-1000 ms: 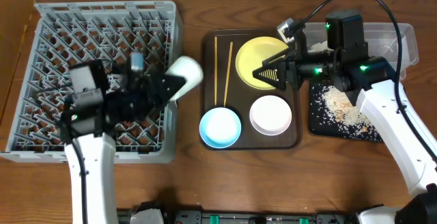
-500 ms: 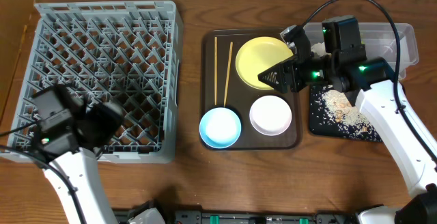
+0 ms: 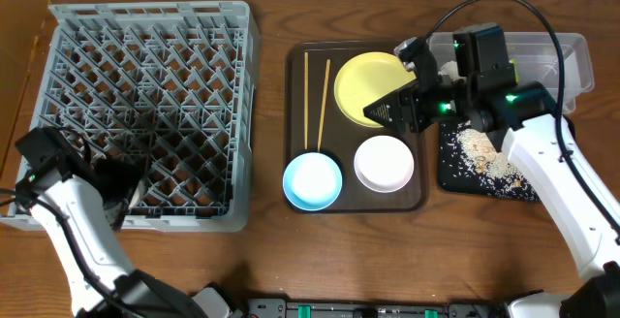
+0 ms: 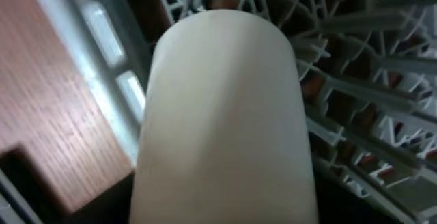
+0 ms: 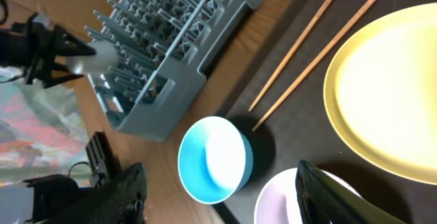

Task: Sort waste into correct bins and load items into the dishwasher

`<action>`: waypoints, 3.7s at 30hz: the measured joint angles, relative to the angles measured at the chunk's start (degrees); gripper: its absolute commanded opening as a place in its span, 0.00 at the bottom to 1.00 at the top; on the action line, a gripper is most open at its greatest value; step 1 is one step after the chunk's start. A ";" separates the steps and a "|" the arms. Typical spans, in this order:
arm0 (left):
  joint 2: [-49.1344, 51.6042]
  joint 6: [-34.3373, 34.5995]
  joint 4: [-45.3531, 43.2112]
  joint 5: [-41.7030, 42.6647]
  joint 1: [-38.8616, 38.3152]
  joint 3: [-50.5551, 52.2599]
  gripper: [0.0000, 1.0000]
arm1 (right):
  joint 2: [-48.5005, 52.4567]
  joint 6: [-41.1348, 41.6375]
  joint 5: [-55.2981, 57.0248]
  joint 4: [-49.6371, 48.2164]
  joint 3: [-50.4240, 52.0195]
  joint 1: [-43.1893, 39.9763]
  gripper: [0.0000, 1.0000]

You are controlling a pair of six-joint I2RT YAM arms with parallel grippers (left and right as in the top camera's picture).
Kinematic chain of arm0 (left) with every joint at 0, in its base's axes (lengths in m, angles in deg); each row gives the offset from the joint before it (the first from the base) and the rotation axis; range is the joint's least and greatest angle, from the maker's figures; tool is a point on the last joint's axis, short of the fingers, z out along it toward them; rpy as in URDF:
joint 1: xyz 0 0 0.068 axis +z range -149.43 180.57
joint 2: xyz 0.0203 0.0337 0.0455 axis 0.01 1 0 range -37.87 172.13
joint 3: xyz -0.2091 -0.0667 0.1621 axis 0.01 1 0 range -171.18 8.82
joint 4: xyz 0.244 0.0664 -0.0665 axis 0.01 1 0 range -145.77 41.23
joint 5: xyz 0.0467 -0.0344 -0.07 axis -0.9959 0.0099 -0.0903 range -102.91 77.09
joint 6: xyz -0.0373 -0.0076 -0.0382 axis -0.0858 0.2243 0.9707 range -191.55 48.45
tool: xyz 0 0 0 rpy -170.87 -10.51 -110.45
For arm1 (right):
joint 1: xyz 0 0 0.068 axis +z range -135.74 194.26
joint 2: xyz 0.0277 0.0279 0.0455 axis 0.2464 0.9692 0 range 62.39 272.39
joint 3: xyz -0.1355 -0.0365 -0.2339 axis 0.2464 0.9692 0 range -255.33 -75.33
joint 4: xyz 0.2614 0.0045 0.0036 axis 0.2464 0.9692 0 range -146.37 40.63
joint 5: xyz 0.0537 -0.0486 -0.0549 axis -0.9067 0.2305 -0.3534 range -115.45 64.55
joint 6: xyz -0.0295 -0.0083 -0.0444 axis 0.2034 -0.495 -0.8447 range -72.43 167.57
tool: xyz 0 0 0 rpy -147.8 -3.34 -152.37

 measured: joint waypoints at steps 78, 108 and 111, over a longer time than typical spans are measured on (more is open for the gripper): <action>-15.23 -24.48 4.28 20.37 -35.71 -6.29 0.98 | -42.25 -4.52 57.61 -3.74 15.04 6.14 0.99; -15.23 -24.63 4.28 20.11 -35.71 -6.29 0.98 | -88.35 -4.31 53.31 -35.87 73.64 -10.34 0.99; -15.23 -24.63 4.28 20.13 -35.71 -6.29 0.98 | -88.41 -4.33 53.29 -35.60 73.79 -10.34 0.99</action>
